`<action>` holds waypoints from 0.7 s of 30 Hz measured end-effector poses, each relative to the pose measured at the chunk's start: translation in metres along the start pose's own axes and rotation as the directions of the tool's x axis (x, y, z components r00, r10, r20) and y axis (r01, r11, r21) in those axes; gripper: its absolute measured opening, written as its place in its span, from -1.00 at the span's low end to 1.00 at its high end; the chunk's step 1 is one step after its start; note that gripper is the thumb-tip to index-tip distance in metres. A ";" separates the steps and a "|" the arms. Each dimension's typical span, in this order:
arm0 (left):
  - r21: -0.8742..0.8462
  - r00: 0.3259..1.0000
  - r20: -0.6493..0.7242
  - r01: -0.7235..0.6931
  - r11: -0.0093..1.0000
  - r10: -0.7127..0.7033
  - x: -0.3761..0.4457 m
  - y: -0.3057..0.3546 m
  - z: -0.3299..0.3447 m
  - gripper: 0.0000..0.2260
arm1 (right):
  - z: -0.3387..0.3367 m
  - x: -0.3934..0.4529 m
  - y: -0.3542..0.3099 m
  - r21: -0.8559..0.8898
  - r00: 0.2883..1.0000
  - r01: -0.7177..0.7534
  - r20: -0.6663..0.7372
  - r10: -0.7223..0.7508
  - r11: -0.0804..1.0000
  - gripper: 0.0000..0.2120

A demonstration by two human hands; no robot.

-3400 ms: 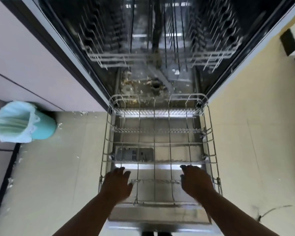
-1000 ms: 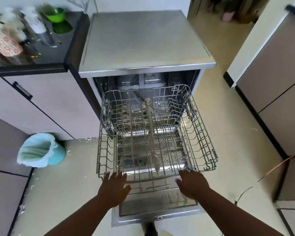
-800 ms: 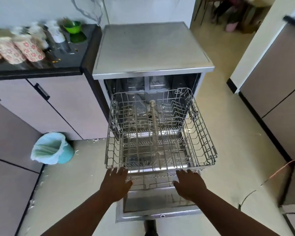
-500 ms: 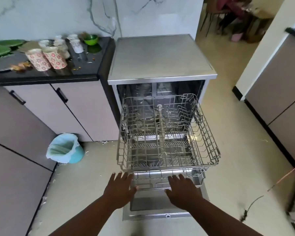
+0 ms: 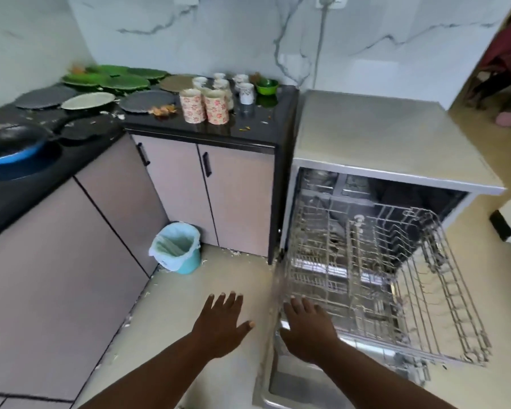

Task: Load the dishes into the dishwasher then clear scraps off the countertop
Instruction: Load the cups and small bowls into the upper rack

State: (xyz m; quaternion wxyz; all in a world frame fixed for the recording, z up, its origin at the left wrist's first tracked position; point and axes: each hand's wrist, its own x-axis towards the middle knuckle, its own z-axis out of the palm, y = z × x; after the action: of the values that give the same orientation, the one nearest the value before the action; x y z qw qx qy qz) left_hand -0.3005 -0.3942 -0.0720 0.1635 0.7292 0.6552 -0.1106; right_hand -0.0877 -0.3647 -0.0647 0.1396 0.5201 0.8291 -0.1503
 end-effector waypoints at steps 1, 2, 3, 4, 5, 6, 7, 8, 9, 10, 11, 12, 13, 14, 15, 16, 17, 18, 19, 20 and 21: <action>-0.049 0.999 0.038 0.022 0.999 -0.020 0.004 -0.018 -0.004 0.22 | -0.007 0.014 -0.015 -0.011 1.000 0.008 0.003 -0.007 1.000 -0.38; -0.088 0.998 0.055 0.038 0.995 -0.034 0.005 -0.035 -0.008 0.28 | -0.014 0.027 -0.032 -0.018 1.000 0.012 0.010 -0.012 1.000 -0.37; -0.087 0.998 0.053 0.036 0.996 -0.032 0.007 -0.054 -0.015 0.31 | -0.021 0.043 -0.049 -0.023 1.000 0.008 0.013 -0.007 1.000 -0.37; -0.089 0.998 0.047 0.037 0.995 -0.033 0.012 -0.075 -0.023 0.32 | -0.028 0.058 -0.065 -0.026 1.000 0.000 0.009 0.000 1.000 -0.37; -0.091 0.998 0.041 0.047 0.995 -0.044 0.016 -0.091 -0.029 0.32 | -0.035 0.071 -0.078 -0.030 1.000 -0.009 0.003 0.009 1.000 -0.37; -0.091 0.998 0.029 0.057 0.994 -0.055 0.020 -0.112 -0.037 0.32 | -0.042 0.086 -0.094 -0.033 1.000 -0.019 -0.005 0.019 0.999 -0.37; -0.092 0.998 0.011 0.063 0.994 -0.062 0.023 -0.133 -0.044 0.32 | -0.049 0.101 -0.109 -0.032 1.000 -0.028 -0.012 0.027 0.999 -0.37; -0.081 0.998 -0.008 0.063 0.995 -0.064 0.027 -0.153 -0.050 0.33 | -0.057 0.115 -0.124 -0.027 0.999 -0.034 -0.022 0.033 0.999 -0.37; -0.074 0.998 -0.017 0.059 0.996 -0.061 0.031 -0.172 -0.059 0.33 | -0.065 0.129 -0.139 -0.020 0.999 -0.034 -0.035 0.034 0.999 -0.36; -0.070 0.998 -0.032 0.057 0.996 -0.059 0.034 -0.186 -0.067 0.33 | -0.073 0.140 -0.150 -0.014 0.998 -0.028 -0.051 0.027 1.000 -0.36; -0.069 0.997 -0.047 0.058 0.996 -0.061 0.038 -0.202 -0.077 0.33 | -0.082 0.153 -0.163 -0.006 0.998 -0.021 -0.067 0.020 1.000 -0.36; -0.071 0.996 -0.049 0.065 0.995 -0.069 0.041 -0.216 -0.085 0.34 | -0.090 0.164 -0.173 0.002 0.997 -0.014 -0.081 0.014 1.000 -0.36; -0.077 0.995 -0.049 0.078 0.994 -0.082 0.046 -0.228 -0.093 0.33 | -0.097 0.175 -0.181 0.008 0.996 -0.010 -0.088 0.011 1.000 -0.35; -0.090 0.994 -0.056 0.089 0.992 -0.094 0.053 -0.239 -0.099 0.33 | -0.105 0.186 -0.188 0.013 0.996 -0.007 -0.091 0.008 1.000 -0.35; -0.106 0.993 -0.060 0.098 0.990 -0.105 0.060 -0.247 -0.104 0.33 | -0.110 0.195 -0.192 0.014 0.996 -0.003 -0.092 0.005 1.000 -0.35; -0.117 0.992 -0.065 0.103 0.988 -0.111 0.069 -0.256 -0.109 0.34 | -0.117 0.206 -0.195 0.014 0.995 -0.003 -0.096 0.005 1.000 -0.36; -0.124 0.991 -0.067 0.105 0.987 -0.114 0.079 -0.263 -0.114 0.34 | -0.124 0.217 -0.198 0.017 0.995 -0.007 -0.099 0.008 1.000 -0.36; -0.127 0.992 -0.068 0.100 0.987 -0.109 0.089 -0.270 -0.119 0.33 | -0.130 0.228 -0.199 0.023 0.995 -0.011 -0.102 0.013 1.000 -0.36; -0.135 0.992 -0.072 0.091 0.987 -0.101 0.099 -0.275 -0.126 0.32 | -0.137 0.239 -0.200 0.032 0.994 -0.015 -0.105 0.018 0.999 -0.36; -0.143 0.992 -0.083 0.085 0.986 -0.098 0.108 -0.278 -0.132 0.31 | -0.143 0.248 -0.199 0.043 0.994 -0.018 -0.109 0.023 0.999 -0.36; -0.155 0.991 -0.092 0.087 0.984 -0.102 0.119 -0.282 -0.140 0.31 | -0.150 0.261 -0.199 0.057 0.992 -0.020 -0.120 0.027 0.998 -0.36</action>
State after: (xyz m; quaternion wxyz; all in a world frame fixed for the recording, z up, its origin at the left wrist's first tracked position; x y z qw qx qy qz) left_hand -0.5739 -0.2064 -0.0141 0.1798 0.6876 0.7028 -0.0322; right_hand -0.3882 -0.1740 -0.0079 0.0761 0.5418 0.8253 -0.1400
